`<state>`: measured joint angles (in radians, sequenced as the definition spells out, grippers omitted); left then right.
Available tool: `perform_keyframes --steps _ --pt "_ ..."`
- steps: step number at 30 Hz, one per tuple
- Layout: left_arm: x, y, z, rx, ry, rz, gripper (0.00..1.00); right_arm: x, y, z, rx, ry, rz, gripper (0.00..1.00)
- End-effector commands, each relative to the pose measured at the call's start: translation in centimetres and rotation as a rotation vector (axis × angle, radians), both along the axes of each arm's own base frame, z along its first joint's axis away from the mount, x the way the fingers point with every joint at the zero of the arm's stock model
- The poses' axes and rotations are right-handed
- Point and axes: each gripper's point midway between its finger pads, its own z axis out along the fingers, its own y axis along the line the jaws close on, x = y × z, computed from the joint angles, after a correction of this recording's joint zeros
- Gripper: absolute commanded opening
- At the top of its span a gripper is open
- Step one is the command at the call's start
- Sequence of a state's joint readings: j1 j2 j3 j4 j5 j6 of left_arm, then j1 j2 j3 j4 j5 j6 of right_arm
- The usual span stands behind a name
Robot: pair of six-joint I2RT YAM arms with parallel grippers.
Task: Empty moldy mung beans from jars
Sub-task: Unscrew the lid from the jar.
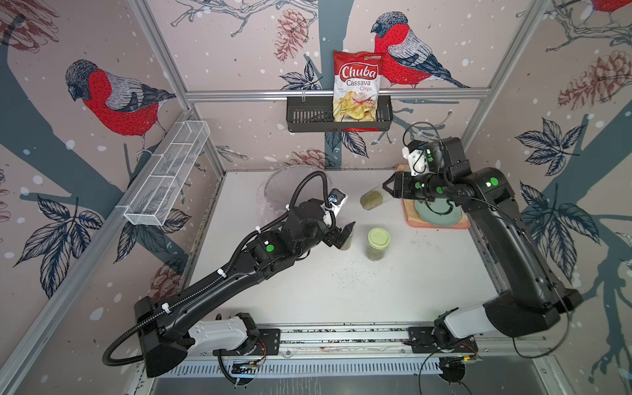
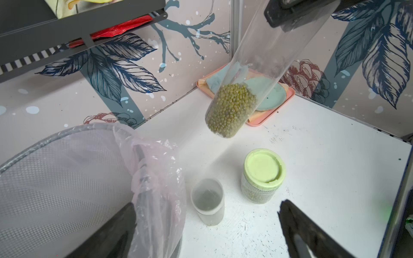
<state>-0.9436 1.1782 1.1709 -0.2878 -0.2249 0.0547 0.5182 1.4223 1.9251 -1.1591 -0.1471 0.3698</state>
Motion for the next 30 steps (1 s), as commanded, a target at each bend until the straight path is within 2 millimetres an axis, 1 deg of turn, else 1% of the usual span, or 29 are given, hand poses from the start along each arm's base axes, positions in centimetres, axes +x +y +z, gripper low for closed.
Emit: perform_keyframes --steps 1,5,10,13,14,15,17,23,27,30 --pt "0.3 -0.4 0.2 0.036 -0.076 0.017 0.98 -2.1 0.2 0.8 0.058 0.011 0.033 0.45" --pt "-0.7 -1.4 -0.9 0.063 -0.107 -0.027 0.97 -4.0 0.1 1.6 0.085 0.007 0.064 0.45" --pt "-1.8 -2.5 -2.1 0.061 -0.117 -0.096 0.97 -4.9 0.4 2.1 0.107 0.002 0.097 0.44" --pt "-2.2 -2.7 -2.2 0.053 -0.149 -0.113 0.97 -5.2 1.0 2.0 0.119 0.009 0.125 0.43" --pt "-2.2 -2.8 -1.8 0.048 -0.165 -0.123 0.98 -5.2 1.3 2.0 0.123 0.010 0.134 0.43" --pt "-2.5 -2.9 -2.2 0.060 -0.173 -0.143 0.97 -5.3 1.4 2.0 0.122 0.011 0.138 0.43" --pt "-3.0 -3.0 -2.2 0.061 -0.201 -0.180 0.97 -5.2 1.7 2.0 0.122 0.009 0.146 0.43" --pt "-3.4 -2.9 -3.9 0.200 -0.304 -0.263 0.97 -5.1 3.3 2.0 0.155 0.017 0.190 0.43" --pt "-2.2 -2.3 -3.7 0.219 -0.340 -0.186 0.97 -5.6 3.6 1.7 0.146 0.025 0.205 0.43" --pt "-1.6 -2.1 -3.8 0.234 -0.350 -0.167 0.97 -6.2 3.5 1.5 0.133 0.036 0.206 0.42"
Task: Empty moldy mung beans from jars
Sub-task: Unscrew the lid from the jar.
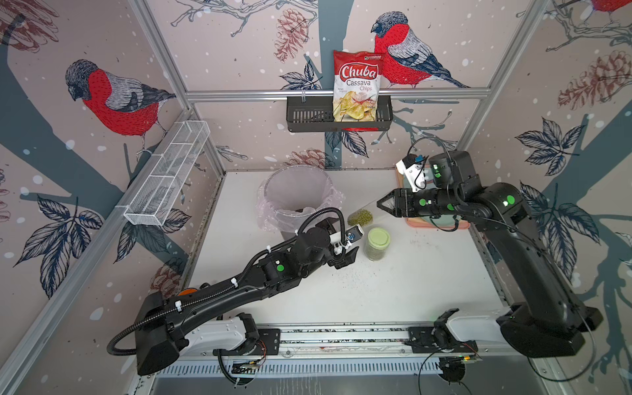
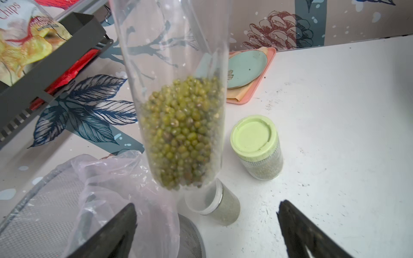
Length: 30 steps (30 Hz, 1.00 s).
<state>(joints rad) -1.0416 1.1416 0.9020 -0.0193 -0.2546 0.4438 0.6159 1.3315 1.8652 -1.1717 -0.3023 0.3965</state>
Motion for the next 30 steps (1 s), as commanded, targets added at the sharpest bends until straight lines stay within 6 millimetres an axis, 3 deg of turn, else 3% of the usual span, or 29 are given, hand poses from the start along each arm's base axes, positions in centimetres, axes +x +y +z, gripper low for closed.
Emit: perform_keyframes --steps 1,14,30 --pt "0.9 -0.2 1.7 -0.043 -0.070 0.017 0.97 -0.4 0.4 0.6 0.023 -0.015 0.012 0.42" --pt "1.0 -0.8 2.2 -0.094 -0.031 0.019 0.97 -1.4 2.3 -0.2 0.036 0.001 0.058 0.41" --pt "0.7 -1.0 3.6 -0.179 0.001 0.012 0.94 -1.1 3.4 -0.6 0.039 0.006 0.054 0.39"
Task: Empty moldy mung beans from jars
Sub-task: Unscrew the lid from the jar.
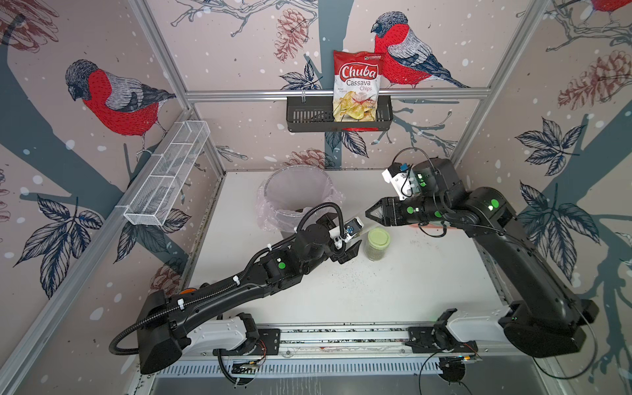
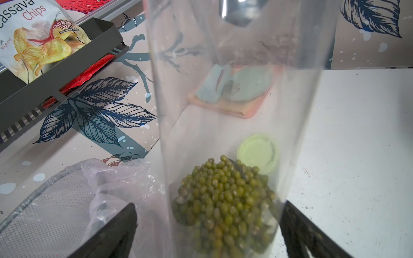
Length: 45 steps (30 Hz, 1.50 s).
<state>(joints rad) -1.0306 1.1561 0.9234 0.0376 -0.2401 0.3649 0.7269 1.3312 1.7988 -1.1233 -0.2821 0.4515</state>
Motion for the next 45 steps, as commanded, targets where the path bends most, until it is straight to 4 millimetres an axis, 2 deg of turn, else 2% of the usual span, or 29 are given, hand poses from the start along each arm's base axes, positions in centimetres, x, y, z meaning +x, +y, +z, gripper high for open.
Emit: perform_keyframes --steps 1,9,18,23,31,33,39,45 --pt "0.1 -0.4 1.8 -0.067 -0.024 -0.008 0.92 0.7 0.7 1.1 0.042 -0.036 -0.008 0.39" --pt "-0.3 -0.4 1.8 -0.076 -0.015 -0.027 0.70 0.6 1.0 1.3 0.047 -0.036 -0.003 0.38" --pt "-0.4 -0.8 1.4 -0.082 0.012 -0.043 0.76 0.4 1.6 1.2 0.035 -0.037 0.008 0.38" --pt "-0.2 -0.7 1.2 -0.078 0.009 -0.029 0.68 0.0 1.8 1.2 0.033 -0.033 0.019 0.38" --pt "0.0 -0.3 1.3 -0.088 0.003 -0.012 0.66 -0.3 1.9 1.3 0.030 -0.032 0.027 0.38" --pt "0.1 -0.2 1.4 -0.092 0.000 -0.010 0.60 -0.4 1.9 1.3 0.029 -0.031 0.027 0.38" --pt "0.0 0.1 1.8 -0.112 -0.008 -0.011 0.51 -0.5 1.9 1.1 0.022 -0.030 0.030 0.38" --pt "-0.1 0.3 1.9 -0.123 -0.011 -0.012 0.34 -0.5 1.9 1.0 0.013 -0.032 0.027 0.41"
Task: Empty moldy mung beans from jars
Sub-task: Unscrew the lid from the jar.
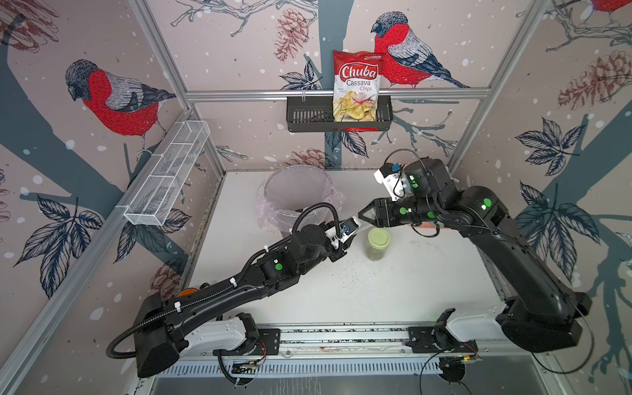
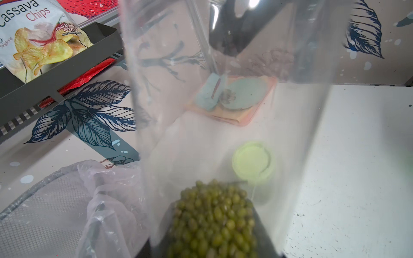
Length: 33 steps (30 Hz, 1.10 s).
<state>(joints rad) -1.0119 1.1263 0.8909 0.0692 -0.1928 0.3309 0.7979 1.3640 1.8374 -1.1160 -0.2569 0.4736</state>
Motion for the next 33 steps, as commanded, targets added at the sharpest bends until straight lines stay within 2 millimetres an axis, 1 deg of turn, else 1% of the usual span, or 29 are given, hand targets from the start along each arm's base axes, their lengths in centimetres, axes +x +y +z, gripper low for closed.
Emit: perform_keyframes --steps 1,10,16,21,28,29,30,33 --pt "0.2 0.0 1.8 -0.072 -0.030 0.006 0.34 0.3 0.0 0.6 0.009 -0.025 -0.010 0.41" --pt "0.1 0.2 1.8 -0.077 -0.034 0.009 0.33 0.6 0.1 1.2 0.018 -0.043 -0.019 0.53" --pt "0.0 0.2 1.8 -0.079 -0.035 0.003 0.30 0.8 0.2 1.5 0.027 -0.051 -0.019 0.60" --pt "-0.1 0.4 2.0 -0.089 -0.042 0.002 0.29 0.8 0.3 1.8 0.032 -0.056 -0.019 0.69" --pt "-0.1 0.5 2.1 -0.092 -0.049 0.005 0.28 0.9 0.4 1.6 0.029 -0.056 -0.019 0.75" --pt "-0.1 0.5 2.1 -0.091 -0.050 0.005 0.28 0.9 0.4 1.7 0.031 -0.057 -0.017 0.80" --pt "-0.1 0.5 2.1 -0.089 -0.050 0.007 0.28 0.8 0.5 1.8 0.035 -0.058 -0.014 0.82" --pt "0.0 0.5 1.9 -0.084 -0.049 0.010 0.28 0.8 0.5 2.3 0.047 -0.068 -0.015 0.85"
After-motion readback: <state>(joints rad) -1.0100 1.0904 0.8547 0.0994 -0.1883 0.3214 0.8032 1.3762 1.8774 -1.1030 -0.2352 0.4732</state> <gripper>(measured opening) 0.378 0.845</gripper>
